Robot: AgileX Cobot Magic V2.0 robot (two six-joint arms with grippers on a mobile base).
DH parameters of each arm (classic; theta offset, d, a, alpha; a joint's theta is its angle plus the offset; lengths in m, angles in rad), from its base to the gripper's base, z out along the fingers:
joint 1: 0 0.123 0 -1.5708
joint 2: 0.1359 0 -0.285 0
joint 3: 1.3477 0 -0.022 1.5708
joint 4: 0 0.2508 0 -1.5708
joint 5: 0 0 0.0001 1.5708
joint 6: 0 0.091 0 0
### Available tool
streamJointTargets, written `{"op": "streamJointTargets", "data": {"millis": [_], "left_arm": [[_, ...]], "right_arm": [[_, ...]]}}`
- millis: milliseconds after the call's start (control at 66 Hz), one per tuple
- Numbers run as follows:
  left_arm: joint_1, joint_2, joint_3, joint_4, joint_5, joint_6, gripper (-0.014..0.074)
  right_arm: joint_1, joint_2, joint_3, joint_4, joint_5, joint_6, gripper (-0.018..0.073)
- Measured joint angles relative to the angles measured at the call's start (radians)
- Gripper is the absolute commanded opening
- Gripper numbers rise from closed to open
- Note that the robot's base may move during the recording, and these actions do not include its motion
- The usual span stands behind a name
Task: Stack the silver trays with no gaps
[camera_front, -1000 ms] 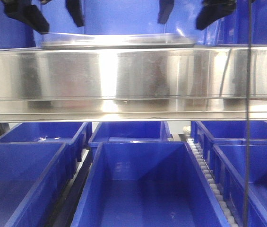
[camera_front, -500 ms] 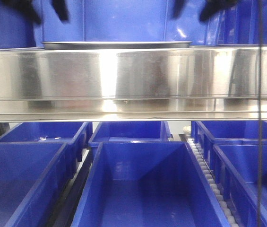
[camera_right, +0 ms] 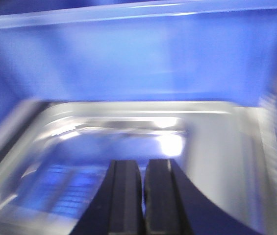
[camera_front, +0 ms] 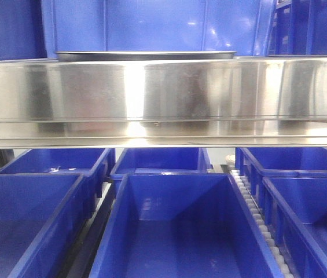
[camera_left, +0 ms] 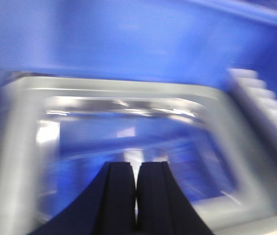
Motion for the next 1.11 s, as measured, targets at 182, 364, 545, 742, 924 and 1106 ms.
{"op": "streamJointTargets", "data": {"millis": [182,364,545,742,924,1106], "left_arm": [[-0.025,-0.167,0.27,0.004,-0.356,0.0,0.0004],[-0.025,-0.351,0.468,0.042,-0.423,0.0,0.0004],[-0.025,-0.531,0.593,0.137,-0.427,0.0,0.0004],[-0.025,-0.688,0.653,0.146,-0.427,0.0,0.0004],[-0.025,-0.775,0.654,0.148,-0.421,0.0,0.0004],[-0.025,-0.785,0.655,0.148,-0.421,0.0,0.0004]], "right_arm": [[0.002,-0.182,0.236,-0.002,-0.241,-0.062,-0.0019],[0.002,-0.357,0.439,-0.006,-0.334,-0.077,-0.0019],[0.002,-0.525,0.583,-0.008,-0.386,-0.079,-0.0017],[0.002,-0.647,0.624,-0.008,-0.388,-0.079,-0.0017],[0.002,-0.681,0.624,-0.008,-0.405,-0.082,-0.0017],[0.002,-0.683,0.624,-0.008,-0.407,-0.082,-0.0017]]}}
